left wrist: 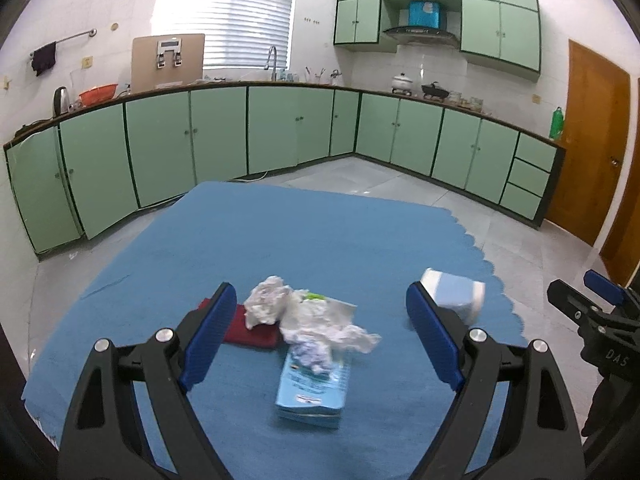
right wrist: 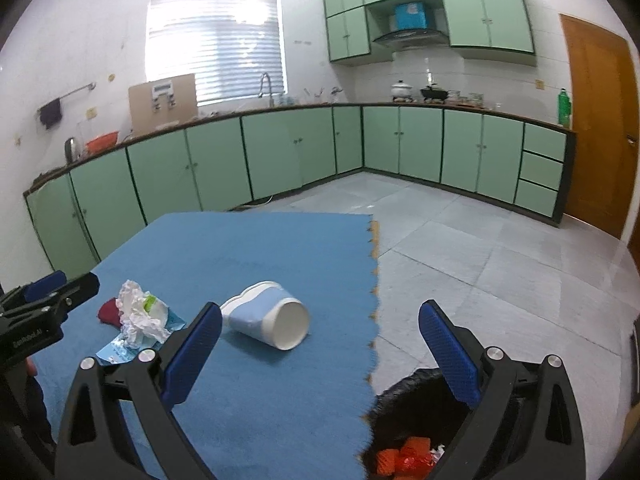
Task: Collect trash
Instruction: 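Move both grippers back to the mat toward the tissue and paper cup, then grasp the crumpled white tissue with the left gripper while the right grasps the paper cup, then carry the tissue and white-and-blue paper cup with both grippers over the bin, then open both grippers to drop the tissue and cup into the bin, then move both open grippers back over the milk carton and red cloth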
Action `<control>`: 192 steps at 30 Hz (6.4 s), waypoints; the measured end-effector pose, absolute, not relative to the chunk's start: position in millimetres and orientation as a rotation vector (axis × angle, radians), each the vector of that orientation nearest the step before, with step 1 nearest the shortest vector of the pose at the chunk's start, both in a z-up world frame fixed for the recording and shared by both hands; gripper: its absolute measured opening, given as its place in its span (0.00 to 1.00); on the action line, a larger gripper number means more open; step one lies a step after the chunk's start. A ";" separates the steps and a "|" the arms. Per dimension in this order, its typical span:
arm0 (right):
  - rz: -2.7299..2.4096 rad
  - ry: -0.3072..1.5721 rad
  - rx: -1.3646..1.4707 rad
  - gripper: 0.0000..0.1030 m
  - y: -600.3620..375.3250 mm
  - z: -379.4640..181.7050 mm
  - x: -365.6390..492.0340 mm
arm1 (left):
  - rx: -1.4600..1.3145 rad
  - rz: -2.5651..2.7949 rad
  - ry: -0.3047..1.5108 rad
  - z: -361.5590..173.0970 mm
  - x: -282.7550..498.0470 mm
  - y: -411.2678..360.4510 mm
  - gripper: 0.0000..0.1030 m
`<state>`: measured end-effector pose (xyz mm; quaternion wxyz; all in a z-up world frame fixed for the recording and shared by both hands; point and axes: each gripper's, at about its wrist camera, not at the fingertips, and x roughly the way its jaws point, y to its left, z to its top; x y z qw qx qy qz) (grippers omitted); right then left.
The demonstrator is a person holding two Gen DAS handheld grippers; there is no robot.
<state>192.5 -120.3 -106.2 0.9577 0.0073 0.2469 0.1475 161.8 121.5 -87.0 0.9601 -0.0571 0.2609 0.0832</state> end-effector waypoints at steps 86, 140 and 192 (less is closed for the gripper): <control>0.446 0.484 -0.006 0.54 -139.1 -74.3 197.0 | -0.082 0.067 0.478 -53.1 179.4 62.9 0.07; 0.031 0.640 0.107 0.54 -356.9 -144.5 149.7 | 0.018 -0.416 0.641 -141.6 203.2 -180.9 0.07; 0.311 0.514 0.030 0.94 -100.4 -96.0 168.1 | -0.101 0.149 0.523 -80.6 134.6 139.0 0.68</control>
